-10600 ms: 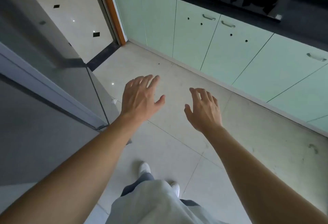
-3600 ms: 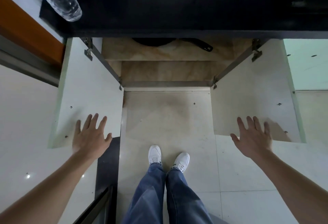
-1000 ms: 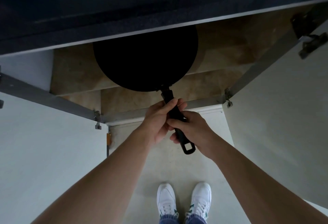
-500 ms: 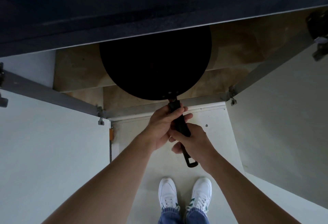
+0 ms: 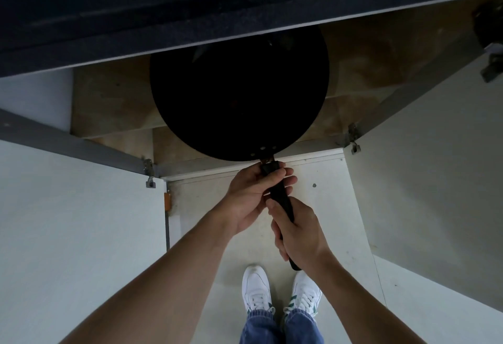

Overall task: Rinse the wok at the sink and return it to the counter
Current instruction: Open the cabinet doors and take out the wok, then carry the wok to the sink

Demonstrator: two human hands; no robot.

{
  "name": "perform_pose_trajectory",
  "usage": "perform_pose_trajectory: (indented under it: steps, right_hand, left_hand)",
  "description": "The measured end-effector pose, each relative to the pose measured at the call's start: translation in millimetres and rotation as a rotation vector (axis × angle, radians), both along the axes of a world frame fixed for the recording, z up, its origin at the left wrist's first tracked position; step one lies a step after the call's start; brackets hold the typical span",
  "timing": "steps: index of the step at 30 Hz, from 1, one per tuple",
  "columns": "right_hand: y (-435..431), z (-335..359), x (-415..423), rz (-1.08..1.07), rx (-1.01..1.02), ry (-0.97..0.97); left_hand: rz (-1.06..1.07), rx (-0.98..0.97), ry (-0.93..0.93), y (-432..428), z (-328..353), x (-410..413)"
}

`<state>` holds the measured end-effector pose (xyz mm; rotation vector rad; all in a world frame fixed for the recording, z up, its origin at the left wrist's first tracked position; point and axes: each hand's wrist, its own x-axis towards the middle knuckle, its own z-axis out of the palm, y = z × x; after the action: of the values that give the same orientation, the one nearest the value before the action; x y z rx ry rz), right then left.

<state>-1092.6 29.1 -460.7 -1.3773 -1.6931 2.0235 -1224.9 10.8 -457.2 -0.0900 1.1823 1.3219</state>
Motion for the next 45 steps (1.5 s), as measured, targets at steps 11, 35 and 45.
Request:
perform_pose_trajectory:
  steps: [11, 35, 45]
  right_hand:
    - [-46.7, 40.4, 36.9, -0.04, 0.03, -0.171]
    - [-233.5, 215.2, 166.7, -0.145, -0.057, -0.284]
    - [-288.1, 271.0, 203.6, -0.285, -0.012, -0.268]
  left_hand:
    - [0.01, -0.067, -0.051, -37.1, 41.2, 43.6]
    - [-0.148, -0.165, -0.097, -205.1, 208.1, 175.5]
    - [-0.297, -0.062, -0.026, -243.7, 264.7, 215.8]
